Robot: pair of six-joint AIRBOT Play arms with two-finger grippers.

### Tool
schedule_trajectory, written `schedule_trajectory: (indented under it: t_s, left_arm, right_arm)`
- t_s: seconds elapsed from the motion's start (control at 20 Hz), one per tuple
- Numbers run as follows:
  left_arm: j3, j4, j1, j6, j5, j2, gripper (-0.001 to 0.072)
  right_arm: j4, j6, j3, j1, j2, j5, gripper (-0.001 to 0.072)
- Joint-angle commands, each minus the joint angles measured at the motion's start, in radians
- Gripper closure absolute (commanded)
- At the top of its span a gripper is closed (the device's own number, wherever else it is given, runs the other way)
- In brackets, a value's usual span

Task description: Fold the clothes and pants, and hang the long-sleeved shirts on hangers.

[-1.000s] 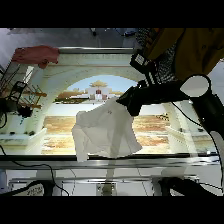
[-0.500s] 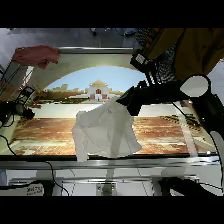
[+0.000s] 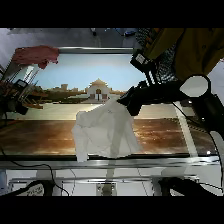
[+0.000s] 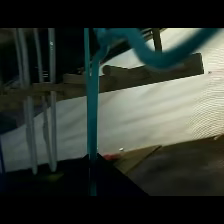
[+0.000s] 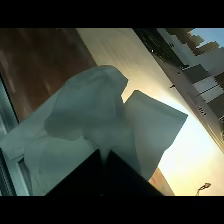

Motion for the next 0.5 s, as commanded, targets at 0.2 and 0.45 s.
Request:
schedule_trajectory:
  t_s: [0.2, 0.45]
  left_arm:
    - [0.002, -0.423, 0.0, 0.195, 0.253, 0.415, 0.0681]
    - [0.003, -0.871, 0.0, 0.472, 0.552, 0.651, 0.0682]
  right_arm:
    - [-0.084, 0.0, 0.001, -0.001, 0.0, 0.0, 0.068]
    - [-0.235, 0.027, 0.001, 0.0, 0.003, 0.006, 0.068]
